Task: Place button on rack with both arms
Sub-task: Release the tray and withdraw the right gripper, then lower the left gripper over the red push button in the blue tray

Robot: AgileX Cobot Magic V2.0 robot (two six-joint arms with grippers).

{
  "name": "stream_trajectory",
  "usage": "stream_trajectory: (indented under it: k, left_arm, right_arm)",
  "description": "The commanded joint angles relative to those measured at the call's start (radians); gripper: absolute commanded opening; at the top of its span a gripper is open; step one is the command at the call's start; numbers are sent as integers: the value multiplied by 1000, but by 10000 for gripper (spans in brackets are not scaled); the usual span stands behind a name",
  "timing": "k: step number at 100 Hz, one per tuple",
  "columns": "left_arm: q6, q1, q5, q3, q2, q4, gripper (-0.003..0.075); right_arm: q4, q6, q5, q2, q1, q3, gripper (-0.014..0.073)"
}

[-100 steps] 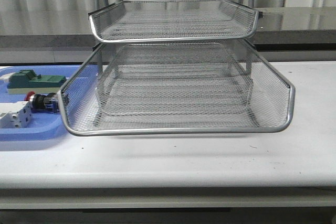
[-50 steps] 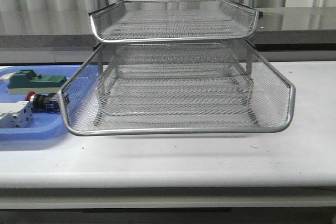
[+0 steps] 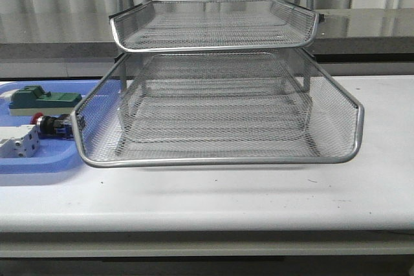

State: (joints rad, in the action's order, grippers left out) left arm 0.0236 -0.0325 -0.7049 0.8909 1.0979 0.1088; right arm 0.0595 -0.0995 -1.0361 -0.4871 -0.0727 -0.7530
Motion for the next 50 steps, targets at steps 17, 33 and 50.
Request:
stream_trajectory:
  k: [17, 33, 50]
  left_arm:
    - [-29, -6, 35, 127, 138, 5, 6]
    - [-56, -6, 33, 142, 159, 5, 275]
    - [-57, -6, 31, 142, 159, 7, 656]
  right_arm:
    - [7, -2, 55, -4, 5, -32, -70]
    - [7, -2, 55, -4, 5, -32, -70]
    - [7, -2, 55, -4, 5, -32, -70]
